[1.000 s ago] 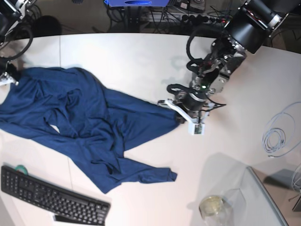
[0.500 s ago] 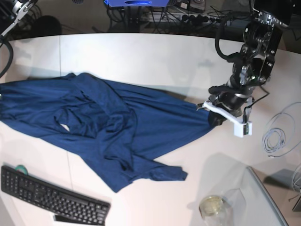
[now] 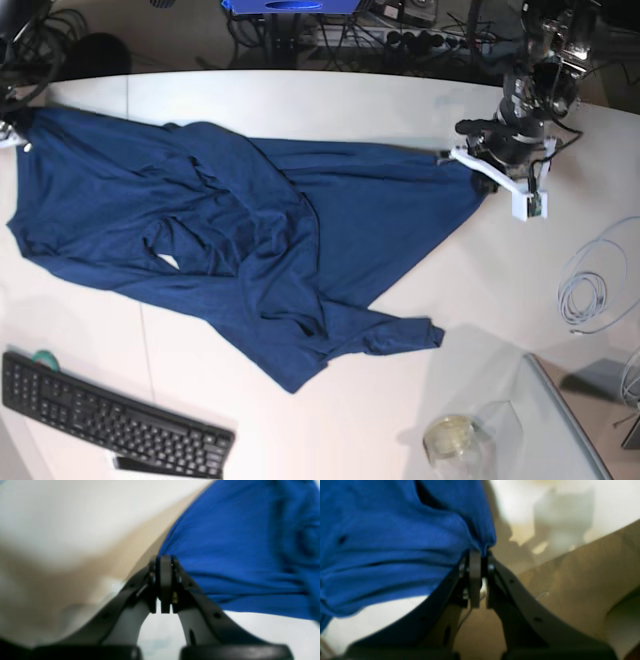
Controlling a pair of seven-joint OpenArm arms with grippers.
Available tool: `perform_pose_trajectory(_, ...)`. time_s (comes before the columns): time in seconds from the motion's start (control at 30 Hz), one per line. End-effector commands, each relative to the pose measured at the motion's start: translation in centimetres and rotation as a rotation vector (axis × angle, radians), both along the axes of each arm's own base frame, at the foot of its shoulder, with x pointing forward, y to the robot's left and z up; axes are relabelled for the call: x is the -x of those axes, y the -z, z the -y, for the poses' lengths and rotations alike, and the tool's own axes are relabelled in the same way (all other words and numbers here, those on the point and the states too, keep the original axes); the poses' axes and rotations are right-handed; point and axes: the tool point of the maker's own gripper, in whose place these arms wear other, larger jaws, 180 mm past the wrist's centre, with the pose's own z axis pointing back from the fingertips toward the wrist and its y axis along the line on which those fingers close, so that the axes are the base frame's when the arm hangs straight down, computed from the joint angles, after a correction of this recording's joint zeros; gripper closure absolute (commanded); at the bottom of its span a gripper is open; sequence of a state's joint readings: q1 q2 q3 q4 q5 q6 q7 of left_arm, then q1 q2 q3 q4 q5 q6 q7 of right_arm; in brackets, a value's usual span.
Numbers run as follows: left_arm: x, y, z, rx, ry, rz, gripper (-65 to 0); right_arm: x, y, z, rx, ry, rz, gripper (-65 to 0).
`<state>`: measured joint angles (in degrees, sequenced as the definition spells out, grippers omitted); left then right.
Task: Layout the t-shirt on the table in an organized manner, then fold the t-shirt properly
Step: 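Grasp the shirt edge with the left gripper and pull it away from the right gripper, then hold the shirt edge with the left gripper while the right gripper repositions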
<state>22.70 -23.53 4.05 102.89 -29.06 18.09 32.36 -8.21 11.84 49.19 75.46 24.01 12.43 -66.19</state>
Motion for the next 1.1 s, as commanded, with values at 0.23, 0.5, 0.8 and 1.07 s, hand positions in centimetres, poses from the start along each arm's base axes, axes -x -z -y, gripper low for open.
perform_pose_trajectory(0.23,-0.9,-0.8,0.4,-0.071,0.013,0.061,0.0,0.0,0.2,0.7,-0.001,0.019,0.01,-18.0)
perform_pose_trajectory(0.5,-0.9,-0.8,0.3,-0.075,0.015,0.061,0.0,-4.4,-6.7,3.8,0.264,-0.091,0.241,-41.7)
perform_pose_trajectory(0.8,-0.9,-0.9,0.3,-0.079,0.016,0.062,0.0,-13.8,-5.0,3.5,0.255,-0.304,0.354,-41.7)
perform_pose_trajectory(1.07,-1.0,-1.0,-0.2,-0.087,0.006,0.065,0.0,-16.3,-1.8,5.1,0.243,-0.314,0.321,-39.3)
